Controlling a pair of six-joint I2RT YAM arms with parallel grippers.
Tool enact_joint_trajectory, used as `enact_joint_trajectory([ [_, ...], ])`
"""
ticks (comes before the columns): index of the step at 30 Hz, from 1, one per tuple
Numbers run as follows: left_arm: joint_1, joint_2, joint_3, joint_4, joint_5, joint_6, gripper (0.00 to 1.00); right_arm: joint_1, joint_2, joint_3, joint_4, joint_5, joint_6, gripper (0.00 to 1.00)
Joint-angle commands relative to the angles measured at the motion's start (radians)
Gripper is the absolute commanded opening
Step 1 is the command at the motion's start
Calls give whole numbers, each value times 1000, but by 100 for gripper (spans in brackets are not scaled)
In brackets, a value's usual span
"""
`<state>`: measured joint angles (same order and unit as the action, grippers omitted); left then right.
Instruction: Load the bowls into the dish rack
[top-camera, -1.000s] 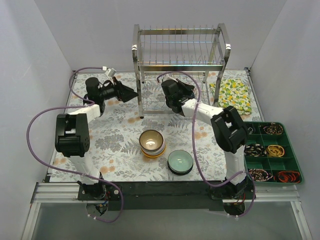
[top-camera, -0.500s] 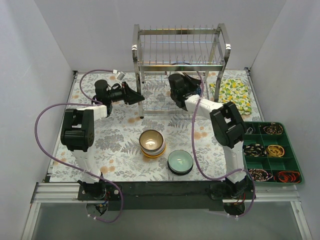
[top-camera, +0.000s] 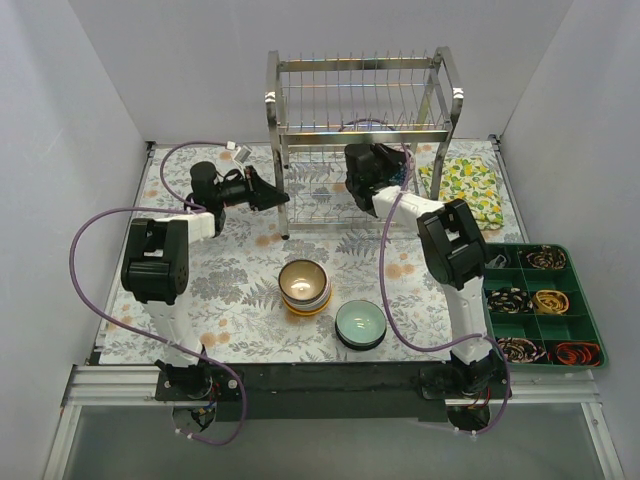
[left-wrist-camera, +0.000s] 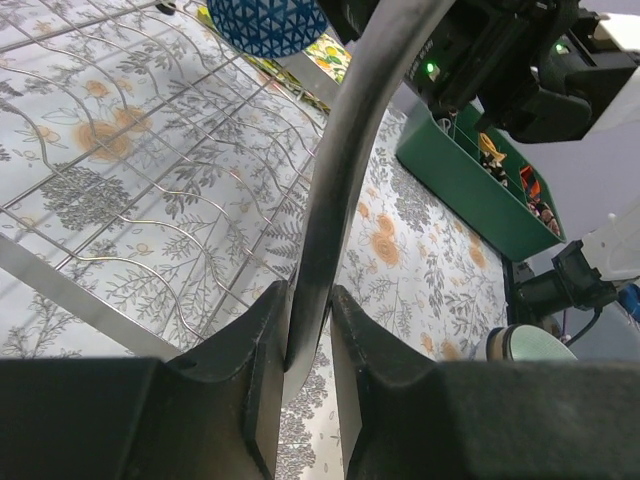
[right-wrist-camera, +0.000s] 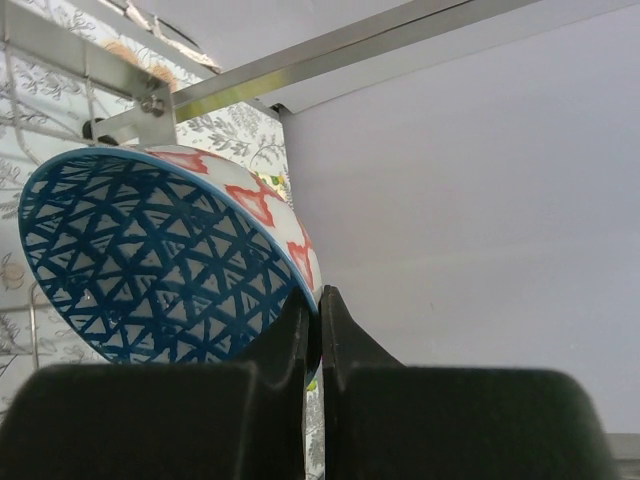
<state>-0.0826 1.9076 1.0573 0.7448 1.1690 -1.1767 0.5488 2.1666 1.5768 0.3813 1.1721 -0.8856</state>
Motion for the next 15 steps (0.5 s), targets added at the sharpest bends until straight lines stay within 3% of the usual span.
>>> enact_joint_trajectory([
  [1, -43, -87, -43, -8, 41, -3, 15, -19, 1, 61, 174, 38, -48, 1],
  [9, -72, -117, -60, -79, 46, 26, 17, -26, 70, 134, 245, 38, -111, 1],
  [15, -72, -113, -77, -104, 27, 54, 28, -53, 96, 150, 248, 37, -111, 1],
])
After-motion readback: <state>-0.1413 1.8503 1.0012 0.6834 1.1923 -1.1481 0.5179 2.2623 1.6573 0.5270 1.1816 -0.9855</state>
